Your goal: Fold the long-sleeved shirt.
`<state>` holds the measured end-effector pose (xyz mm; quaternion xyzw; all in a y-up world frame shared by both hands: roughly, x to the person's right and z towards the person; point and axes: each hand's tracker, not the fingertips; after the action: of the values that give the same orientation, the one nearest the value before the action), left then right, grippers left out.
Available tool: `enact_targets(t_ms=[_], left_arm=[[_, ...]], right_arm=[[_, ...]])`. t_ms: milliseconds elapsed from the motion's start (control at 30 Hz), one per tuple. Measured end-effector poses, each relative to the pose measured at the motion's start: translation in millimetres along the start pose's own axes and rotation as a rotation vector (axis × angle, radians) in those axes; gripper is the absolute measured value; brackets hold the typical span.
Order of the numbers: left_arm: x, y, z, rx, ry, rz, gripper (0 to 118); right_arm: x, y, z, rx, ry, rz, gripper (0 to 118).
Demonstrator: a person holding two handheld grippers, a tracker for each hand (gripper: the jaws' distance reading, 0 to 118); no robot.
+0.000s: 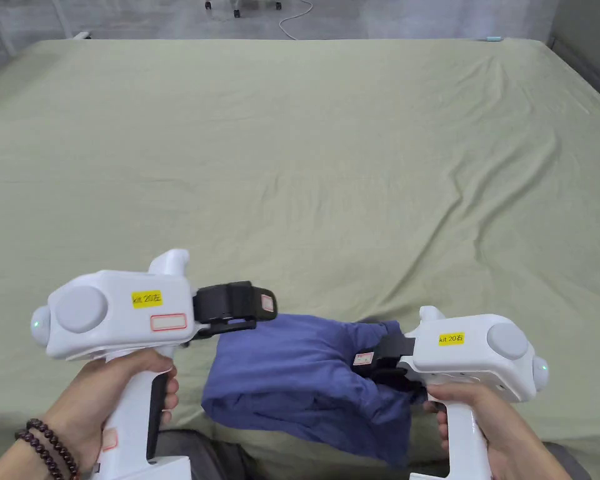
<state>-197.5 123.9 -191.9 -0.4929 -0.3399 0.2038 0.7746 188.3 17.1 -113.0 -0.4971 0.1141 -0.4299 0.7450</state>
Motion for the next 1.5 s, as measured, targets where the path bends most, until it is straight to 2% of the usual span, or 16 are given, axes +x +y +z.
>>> enact_targets(t_ms=[200, 267, 400, 433, 467, 500, 533, 633, 733, 933, 1067, 1167, 1300, 1367, 1467, 1500], left_arm=[[-84, -4, -21, -0.048, -0.032, 0.257, 116], [-99, -11, -36, -0.109, -0.139, 0.331, 113], [-84, -23, -66, -0.127, -0.374, 0.366, 110], [-76, -25, -75, -0.123, -0.322, 0.342, 102], [-65, -27, -82, -0.124, -0.242, 0.235, 85], [-74, -28, -91, -0.133, -0.16, 0.132, 45], [-68, -30, -96, -0.153, -0.132, 0.089, 23], [-66, -18, -79, -0.133, -0.155, 0.111, 22], [-74, -5, -55, -0.095, -0.165, 0.078, 20], [-115, 35, 19, 0.01, -0.064, -0.043, 20], [-176, 74, 105, 0.09, 0.07, -0.085, 19], [-231, 103, 171, 0.101, 0.209, -0.114, 19], [-310, 133, 233, 0.129, 0.446, -0.04, 19], [-339, 134, 246, 0.126, 0.501, 0.035, 19], [-350, 127, 238, 0.109, 0.513, 0.067, 20], [-348, 125, 234, 0.109, 0.567, 0.065, 28]], right_arm=[[-7, -4, -2, 0.009, -0.025, 0.034, 0], [-7, -3, -2, 0.009, -0.024, 0.024, 0], [-13, -3, -4, 0.009, -0.047, 0.041, 0], [-14, -3, -5, 0.01, -0.053, 0.044, 0], [-15, -3, -6, 0.011, -0.059, 0.047, 0], [-15, -3, -6, 0.011, -0.063, 0.048, 0], [-16, -3, -6, 0.011, -0.066, 0.046, 0], [-24, -4, -4, 0.015, -0.09, 0.039, 0], [-59, -5, -4, 0.062, -0.17, 0.092, 0], [-195, -17, -55, 0.189, -0.158, 0.464, 0], [-282, -28, -137, 0.205, -0.128, 0.682, 0], [-337, -42, -206, 0.224, -0.106, 0.793, 0], [-390, -69, -291, 0.243, -0.101, 0.94, 0], [-403, -79, -326, 0.234, -0.106, 1.002, 0], [-405, -86, -361, 0.208, -0.103, 1.038, 0], [-403, -88, -366, 0.214, -0.098, 1.033, 0]])
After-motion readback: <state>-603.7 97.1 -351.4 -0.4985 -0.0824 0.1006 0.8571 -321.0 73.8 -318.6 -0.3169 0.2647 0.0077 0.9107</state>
